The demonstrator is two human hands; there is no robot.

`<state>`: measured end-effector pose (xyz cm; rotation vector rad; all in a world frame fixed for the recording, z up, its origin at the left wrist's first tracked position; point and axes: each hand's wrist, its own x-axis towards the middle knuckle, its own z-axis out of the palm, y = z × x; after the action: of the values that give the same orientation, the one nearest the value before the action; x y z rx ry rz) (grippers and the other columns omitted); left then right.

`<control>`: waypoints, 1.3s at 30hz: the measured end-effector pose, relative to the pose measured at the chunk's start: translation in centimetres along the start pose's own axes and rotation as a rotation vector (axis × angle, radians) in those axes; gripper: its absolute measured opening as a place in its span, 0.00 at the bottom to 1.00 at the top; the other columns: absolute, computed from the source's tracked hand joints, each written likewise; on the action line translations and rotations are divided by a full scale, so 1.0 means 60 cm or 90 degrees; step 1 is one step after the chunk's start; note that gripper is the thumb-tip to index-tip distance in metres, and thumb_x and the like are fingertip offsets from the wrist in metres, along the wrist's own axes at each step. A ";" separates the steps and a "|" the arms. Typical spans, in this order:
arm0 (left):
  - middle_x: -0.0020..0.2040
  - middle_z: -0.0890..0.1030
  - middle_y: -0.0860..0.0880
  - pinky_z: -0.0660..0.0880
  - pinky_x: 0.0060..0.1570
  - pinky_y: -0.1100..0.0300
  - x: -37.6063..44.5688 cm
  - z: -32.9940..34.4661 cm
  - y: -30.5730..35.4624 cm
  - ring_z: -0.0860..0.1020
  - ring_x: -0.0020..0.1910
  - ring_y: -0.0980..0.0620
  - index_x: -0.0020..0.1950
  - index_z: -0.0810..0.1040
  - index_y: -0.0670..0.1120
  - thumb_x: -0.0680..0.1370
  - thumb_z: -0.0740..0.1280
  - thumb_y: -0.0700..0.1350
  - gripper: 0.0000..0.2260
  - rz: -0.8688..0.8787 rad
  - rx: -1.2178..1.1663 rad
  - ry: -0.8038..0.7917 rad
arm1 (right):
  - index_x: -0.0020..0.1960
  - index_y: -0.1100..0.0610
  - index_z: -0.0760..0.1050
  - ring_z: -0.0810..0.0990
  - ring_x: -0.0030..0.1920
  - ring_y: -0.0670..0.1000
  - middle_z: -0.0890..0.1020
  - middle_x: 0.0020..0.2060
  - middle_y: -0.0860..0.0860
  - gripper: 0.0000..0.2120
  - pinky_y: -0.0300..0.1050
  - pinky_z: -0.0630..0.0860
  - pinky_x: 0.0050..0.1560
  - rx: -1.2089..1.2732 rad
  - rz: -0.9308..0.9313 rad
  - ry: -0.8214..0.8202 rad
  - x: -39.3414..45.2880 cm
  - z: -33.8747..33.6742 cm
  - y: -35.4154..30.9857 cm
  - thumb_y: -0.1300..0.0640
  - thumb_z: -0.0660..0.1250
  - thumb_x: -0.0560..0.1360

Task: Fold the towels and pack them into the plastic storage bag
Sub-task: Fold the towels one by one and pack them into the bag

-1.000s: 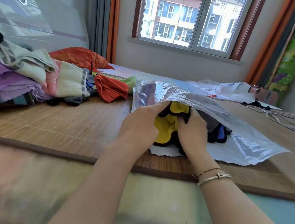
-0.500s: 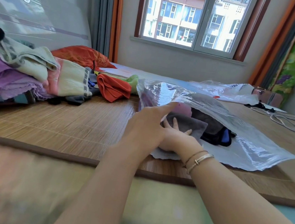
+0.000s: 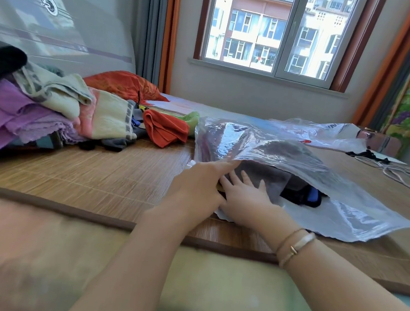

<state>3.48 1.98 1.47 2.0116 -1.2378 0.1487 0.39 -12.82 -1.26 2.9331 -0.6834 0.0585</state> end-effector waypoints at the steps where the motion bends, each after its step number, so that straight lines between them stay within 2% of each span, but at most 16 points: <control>1: 0.74 0.66 0.58 0.64 0.70 0.57 -0.004 0.001 0.002 0.64 0.73 0.55 0.73 0.65 0.60 0.71 0.59 0.31 0.35 0.003 -0.028 -0.024 | 0.79 0.49 0.46 0.46 0.78 0.55 0.47 0.78 0.50 0.30 0.66 0.49 0.73 -0.017 -0.015 0.022 -0.027 -0.002 -0.005 0.40 0.47 0.81; 3: 0.76 0.60 0.60 0.57 0.73 0.62 -0.014 0.000 0.006 0.58 0.75 0.60 0.74 0.65 0.57 0.72 0.57 0.30 0.34 0.004 -0.055 -0.045 | 0.77 0.52 0.54 0.56 0.76 0.55 0.57 0.77 0.52 0.27 0.58 0.60 0.70 -0.056 -0.046 0.106 -0.080 -0.007 -0.015 0.43 0.50 0.81; 5: 0.76 0.61 0.58 0.55 0.72 0.65 -0.024 -0.007 0.008 0.58 0.75 0.59 0.72 0.69 0.55 0.73 0.56 0.30 0.31 0.005 -0.072 -0.021 | 0.68 0.52 0.66 0.68 0.68 0.55 0.69 0.68 0.52 0.20 0.49 0.70 0.58 -0.075 -0.077 0.184 -0.124 -0.016 -0.023 0.46 0.52 0.81; 8: 0.74 0.66 0.54 0.59 0.73 0.58 -0.039 -0.028 0.001 0.63 0.73 0.56 0.63 0.78 0.52 0.70 0.57 0.29 0.28 -0.008 -0.107 0.056 | 0.53 0.53 0.72 0.76 0.55 0.54 0.77 0.52 0.50 0.12 0.45 0.69 0.41 -0.041 -0.138 0.243 -0.161 -0.038 -0.048 0.49 0.53 0.80; 12: 0.69 0.72 0.55 0.63 0.64 0.66 -0.064 -0.081 -0.027 0.68 0.69 0.56 0.53 0.82 0.52 0.68 0.55 0.28 0.27 -0.065 -0.095 0.181 | 0.37 0.53 0.70 0.79 0.37 0.57 0.79 0.33 0.51 0.12 0.45 0.66 0.30 0.012 -0.212 0.316 -0.158 -0.066 -0.106 0.50 0.54 0.74; 14: 0.66 0.74 0.55 0.64 0.58 0.66 -0.079 -0.113 -0.051 0.71 0.64 0.56 0.53 0.81 0.53 0.69 0.54 0.28 0.27 -0.120 -0.082 0.223 | 0.40 0.54 0.70 0.79 0.40 0.57 0.80 0.36 0.52 0.11 0.46 0.66 0.32 0.023 -0.237 0.329 -0.140 -0.075 -0.146 0.50 0.55 0.76; 18: 0.46 0.77 0.55 0.70 0.41 0.58 -0.112 -0.177 -0.108 0.71 0.41 0.56 0.53 0.81 0.53 0.70 0.55 0.29 0.25 -0.257 -0.065 0.274 | 0.60 0.55 0.70 0.75 0.54 0.56 0.79 0.52 0.52 0.14 0.48 0.71 0.44 0.094 -0.266 0.305 -0.069 -0.073 -0.229 0.50 0.56 0.79; 20: 0.44 0.75 0.54 0.69 0.43 0.58 -0.128 -0.204 -0.142 0.72 0.43 0.55 0.52 0.81 0.53 0.70 0.56 0.30 0.24 -0.302 -0.045 0.298 | 0.63 0.55 0.70 0.72 0.60 0.55 0.76 0.59 0.53 0.16 0.47 0.71 0.49 0.136 -0.260 0.245 -0.018 -0.058 -0.272 0.50 0.58 0.78; 22: 0.50 0.77 0.51 0.70 0.46 0.57 -0.142 -0.228 -0.179 0.74 0.50 0.51 0.52 0.82 0.52 0.69 0.56 0.30 0.23 -0.326 -0.030 0.321 | 0.66 0.55 0.70 0.69 0.66 0.56 0.70 0.67 0.53 0.18 0.49 0.70 0.60 0.203 -0.250 0.192 0.037 -0.040 -0.314 0.50 0.61 0.77; 24: 0.55 0.79 0.50 0.70 0.49 0.58 -0.154 -0.250 -0.216 0.75 0.55 0.49 0.52 0.83 0.51 0.68 0.57 0.29 0.24 -0.350 -0.018 0.355 | 0.66 0.54 0.71 0.66 0.69 0.56 0.65 0.71 0.53 0.19 0.49 0.68 0.65 0.283 -0.243 0.178 0.084 -0.030 -0.354 0.51 0.62 0.77; 28: 0.57 0.79 0.50 0.61 0.44 0.63 -0.174 -0.287 -0.264 0.74 0.59 0.51 0.55 0.82 0.51 0.69 0.57 0.29 0.25 -0.408 0.019 0.425 | 0.65 0.53 0.70 0.71 0.62 0.52 0.71 0.62 0.51 0.20 0.45 0.70 0.59 0.491 -0.285 0.247 0.144 -0.044 -0.436 0.56 0.65 0.74; 31: 0.54 0.79 0.49 0.65 0.43 0.64 -0.182 -0.300 -0.288 0.75 0.58 0.53 0.55 0.81 0.50 0.70 0.56 0.28 0.24 -0.407 -0.004 0.434 | 0.58 0.53 0.72 0.73 0.55 0.52 0.71 0.60 0.51 0.13 0.45 0.71 0.51 0.582 -0.320 0.287 0.172 -0.068 -0.492 0.58 0.64 0.73; 33: 0.56 0.79 0.50 0.66 0.45 0.64 -0.187 -0.304 -0.301 0.74 0.56 0.56 0.55 0.81 0.51 0.70 0.56 0.28 0.25 -0.422 -0.012 0.425 | 0.52 0.54 0.75 0.68 0.65 0.55 0.66 0.69 0.53 0.09 0.50 0.68 0.61 0.549 -0.312 0.288 0.197 -0.081 -0.519 0.57 0.63 0.73; 35: 0.57 0.79 0.50 0.66 0.46 0.64 -0.191 -0.305 -0.307 0.72 0.53 0.58 0.55 0.81 0.52 0.70 0.55 0.28 0.26 -0.434 -0.025 0.423 | 0.54 0.54 0.77 0.61 0.72 0.57 0.62 0.74 0.53 0.12 0.54 0.64 0.68 0.494 -0.292 0.280 0.217 -0.094 -0.533 0.57 0.61 0.72; 37: 0.57 0.79 0.50 0.66 0.45 0.65 -0.190 -0.304 -0.308 0.72 0.52 0.58 0.55 0.81 0.52 0.70 0.55 0.28 0.26 -0.439 -0.037 0.422 | 0.57 0.54 0.77 0.60 0.73 0.57 0.62 0.75 0.53 0.16 0.58 0.63 0.69 0.435 -0.274 0.282 0.231 -0.104 -0.537 0.58 0.59 0.72; 39: 0.55 0.79 0.50 0.65 0.40 0.70 -0.186 -0.301 -0.303 0.73 0.52 0.57 0.55 0.81 0.52 0.70 0.56 0.29 0.25 -0.439 -0.039 0.413 | 0.51 0.58 0.78 0.66 0.69 0.58 0.69 0.69 0.53 0.12 0.58 0.66 0.66 0.405 -0.260 0.283 0.239 -0.110 -0.538 0.59 0.59 0.72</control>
<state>17.26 26.21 -0.68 1.9849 -0.1270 0.3759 27.44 10.48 2.45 3.3708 0.0255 1.0171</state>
